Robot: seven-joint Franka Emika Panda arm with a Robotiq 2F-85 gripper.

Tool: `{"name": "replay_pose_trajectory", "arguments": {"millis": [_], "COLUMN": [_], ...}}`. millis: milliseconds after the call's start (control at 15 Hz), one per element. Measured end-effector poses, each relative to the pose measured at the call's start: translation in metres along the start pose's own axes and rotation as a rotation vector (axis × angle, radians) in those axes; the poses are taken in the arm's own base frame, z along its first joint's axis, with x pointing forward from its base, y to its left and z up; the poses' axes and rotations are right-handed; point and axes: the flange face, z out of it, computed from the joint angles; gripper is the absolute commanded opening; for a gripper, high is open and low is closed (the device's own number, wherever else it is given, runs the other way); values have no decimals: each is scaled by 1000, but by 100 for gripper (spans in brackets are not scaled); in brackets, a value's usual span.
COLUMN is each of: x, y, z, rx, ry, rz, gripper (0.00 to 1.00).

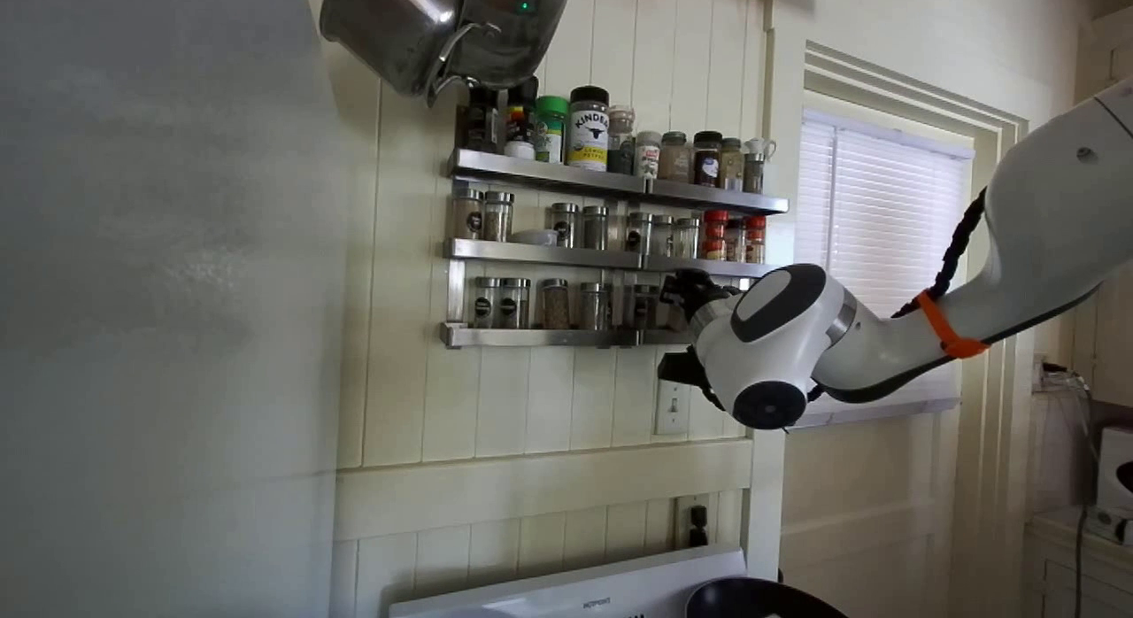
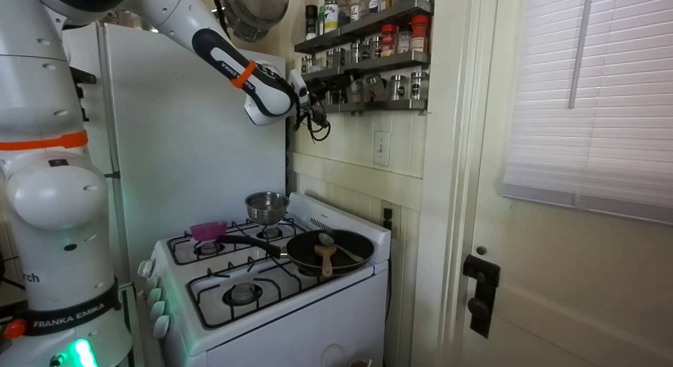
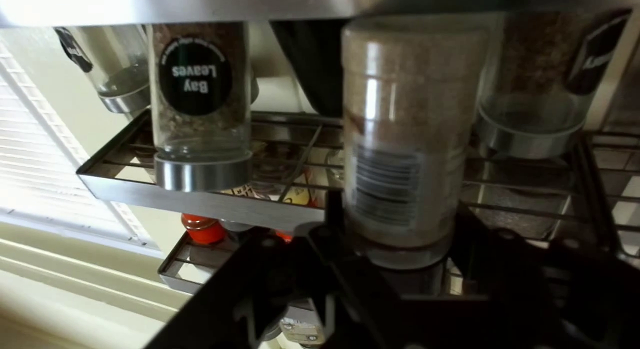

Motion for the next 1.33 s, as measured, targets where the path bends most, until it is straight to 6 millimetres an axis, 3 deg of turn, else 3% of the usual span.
{"name": "replay_pose_trajectory", "arguments": {"millis": [400,867,1333], "x": [0,-1,-14], "y": [-3,-28,3], "z": [-1,-19,-26], "rx": [6,48,-54], "ry": [-1,3,145], "rz": [4,7,-80], "gripper": [25,25,25]}}
